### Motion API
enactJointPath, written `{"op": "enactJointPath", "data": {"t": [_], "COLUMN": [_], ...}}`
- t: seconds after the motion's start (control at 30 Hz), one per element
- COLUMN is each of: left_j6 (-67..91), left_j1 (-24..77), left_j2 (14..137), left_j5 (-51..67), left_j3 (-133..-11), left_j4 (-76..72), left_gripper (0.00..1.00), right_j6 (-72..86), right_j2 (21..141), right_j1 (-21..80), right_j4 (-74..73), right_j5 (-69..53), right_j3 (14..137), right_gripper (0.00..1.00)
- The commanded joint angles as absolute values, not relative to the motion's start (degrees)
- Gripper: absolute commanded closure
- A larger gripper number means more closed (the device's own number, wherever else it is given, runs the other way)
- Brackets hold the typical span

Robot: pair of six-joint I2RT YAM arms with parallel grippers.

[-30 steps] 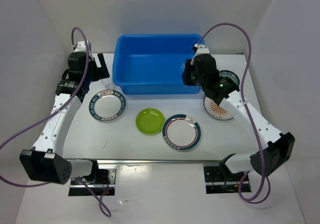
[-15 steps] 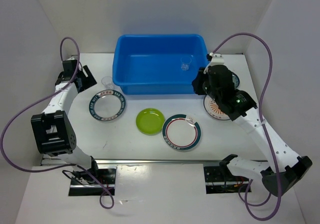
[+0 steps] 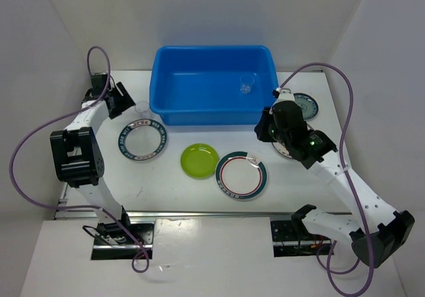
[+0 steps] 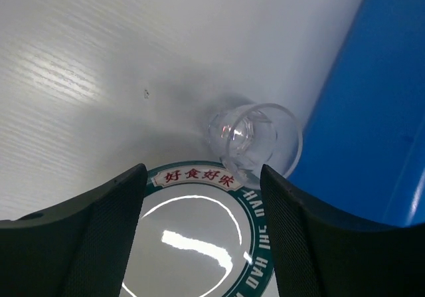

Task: Place the mixed dishes into the plastic bin

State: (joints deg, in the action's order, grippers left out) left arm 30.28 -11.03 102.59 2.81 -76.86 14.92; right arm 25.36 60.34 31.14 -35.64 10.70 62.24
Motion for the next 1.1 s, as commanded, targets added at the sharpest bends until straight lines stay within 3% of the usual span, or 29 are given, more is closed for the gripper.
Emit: {"op": "enactJointPath", "data": {"t": [0.0, 0.4, 0.73, 0.93, 1.07], "left_j6": [31.5, 29.1, 26.5, 25.9, 25.9], "left_j1": [-11.0, -8.1, -6.3, -6.3, -6.3], "left_j2": [104.8, 114.7, 113.0, 113.7, 114.3], "left_j5": [1.3, -4.7, -10.2, -12.0, -12.0], "left_j3": [-81.6, -91.0, -88.9, -88.3, -87.0], "left_j4": [12.4, 15.9, 17.0, 18.3, 18.3], "left_gripper": [0.25, 0.35, 0.41, 0.58, 0.63], "right_j6": [26.8, 27.9, 27.3, 26.8, 26.3], "right_j2": [57.9, 61.0, 62.9, 62.9, 62.9], "right_j1": [31.6, 31.6, 31.6, 31.6, 31.6], "right_j4": [-35.0, -34.5, -34.5, -34.5, -34.5], "right_j5": [10.5, 13.0, 14.2, 14.8, 14.8], "right_j3": [61.8, 62.3, 63.4, 63.9, 63.9], "right_gripper": [0.8, 0.8, 0.8, 0.8, 0.8]}}
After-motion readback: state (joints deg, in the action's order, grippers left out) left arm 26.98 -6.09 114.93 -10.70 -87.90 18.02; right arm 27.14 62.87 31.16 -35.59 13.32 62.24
